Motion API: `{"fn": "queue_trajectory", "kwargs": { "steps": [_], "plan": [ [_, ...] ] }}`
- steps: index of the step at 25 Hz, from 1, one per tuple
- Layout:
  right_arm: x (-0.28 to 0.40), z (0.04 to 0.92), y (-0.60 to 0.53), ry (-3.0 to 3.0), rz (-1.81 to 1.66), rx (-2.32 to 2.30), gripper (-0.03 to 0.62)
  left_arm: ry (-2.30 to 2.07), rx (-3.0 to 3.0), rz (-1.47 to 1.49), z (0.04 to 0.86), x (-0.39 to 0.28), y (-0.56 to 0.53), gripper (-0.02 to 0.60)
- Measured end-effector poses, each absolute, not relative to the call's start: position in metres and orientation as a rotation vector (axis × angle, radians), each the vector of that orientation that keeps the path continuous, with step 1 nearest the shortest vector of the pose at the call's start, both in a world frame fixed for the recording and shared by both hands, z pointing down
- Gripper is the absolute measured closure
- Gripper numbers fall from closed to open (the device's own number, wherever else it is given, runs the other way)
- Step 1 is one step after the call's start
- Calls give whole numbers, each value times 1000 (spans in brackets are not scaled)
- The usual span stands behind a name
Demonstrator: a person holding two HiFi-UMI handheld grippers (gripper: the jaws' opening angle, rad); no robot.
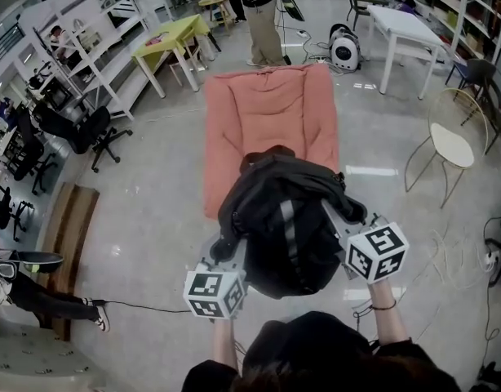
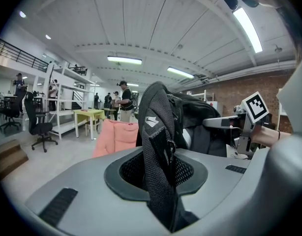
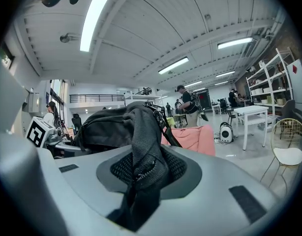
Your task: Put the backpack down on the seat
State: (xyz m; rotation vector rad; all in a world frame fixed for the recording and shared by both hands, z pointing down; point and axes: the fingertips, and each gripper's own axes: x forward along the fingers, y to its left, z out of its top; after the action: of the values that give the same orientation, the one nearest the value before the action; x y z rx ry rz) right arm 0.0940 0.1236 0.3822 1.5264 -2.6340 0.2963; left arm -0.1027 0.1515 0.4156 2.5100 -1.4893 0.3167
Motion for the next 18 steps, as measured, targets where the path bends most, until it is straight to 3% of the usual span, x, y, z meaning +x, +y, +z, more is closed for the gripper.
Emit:
{"fn": "queue_trajectory", "kwargs": {
  "steps": [18],
  "plan": [
    [79, 391, -4, -2623, 359, 1529, 493, -1494, 2489, 348, 422, -118, 25, 482]
  ]
}}
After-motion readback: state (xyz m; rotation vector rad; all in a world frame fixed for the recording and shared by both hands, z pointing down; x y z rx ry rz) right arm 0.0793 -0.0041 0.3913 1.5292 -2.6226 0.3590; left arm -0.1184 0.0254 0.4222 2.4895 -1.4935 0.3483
